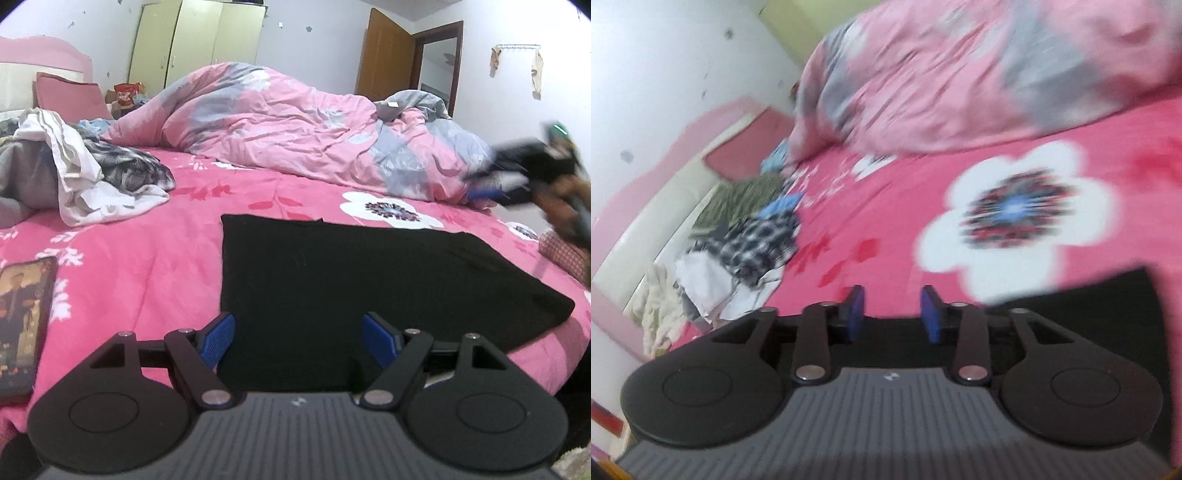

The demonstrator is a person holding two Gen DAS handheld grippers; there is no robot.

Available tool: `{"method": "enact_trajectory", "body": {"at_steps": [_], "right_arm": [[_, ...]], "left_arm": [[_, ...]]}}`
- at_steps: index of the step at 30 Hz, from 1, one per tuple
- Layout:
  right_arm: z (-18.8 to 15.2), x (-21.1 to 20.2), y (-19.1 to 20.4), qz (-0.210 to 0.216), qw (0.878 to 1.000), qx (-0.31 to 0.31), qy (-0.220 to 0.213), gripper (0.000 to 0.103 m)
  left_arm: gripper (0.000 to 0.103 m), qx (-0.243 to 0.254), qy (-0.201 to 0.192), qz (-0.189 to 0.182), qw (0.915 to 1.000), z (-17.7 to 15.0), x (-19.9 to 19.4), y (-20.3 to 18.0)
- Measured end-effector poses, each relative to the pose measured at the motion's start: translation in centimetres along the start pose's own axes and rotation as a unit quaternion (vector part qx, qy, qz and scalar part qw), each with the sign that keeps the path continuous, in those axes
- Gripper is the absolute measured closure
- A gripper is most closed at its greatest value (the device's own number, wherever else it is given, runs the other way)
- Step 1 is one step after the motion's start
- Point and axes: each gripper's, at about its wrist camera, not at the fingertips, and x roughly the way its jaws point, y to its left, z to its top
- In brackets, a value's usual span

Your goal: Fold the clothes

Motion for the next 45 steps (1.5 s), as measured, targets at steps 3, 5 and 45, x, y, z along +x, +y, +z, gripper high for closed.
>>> {"method": "enact_trajectory", "body": {"at_steps": [3,5,45], "right_arm": [[-2.2,-4.4,-3.5,-0.026,0.999,0.022,-0.004,0.063],[-3.4,-4.2,-4.8,-0.036,0.999,0.025,0.017,0.063],[-14.8,-16.3,-5.3,-0.094,0.994,-0.005,-0.063,0.067]], "left_arm": [[0.025,0.007,0.007,0.004,0.9999,0.9,0.5,-0.8],[0.025,0.024,0.017,0.017,0.9994,1.6,1.1,-1.9],[0.022,0.069,0.067,0.050,0.9941,3.2,3.6,-7.8]]}}
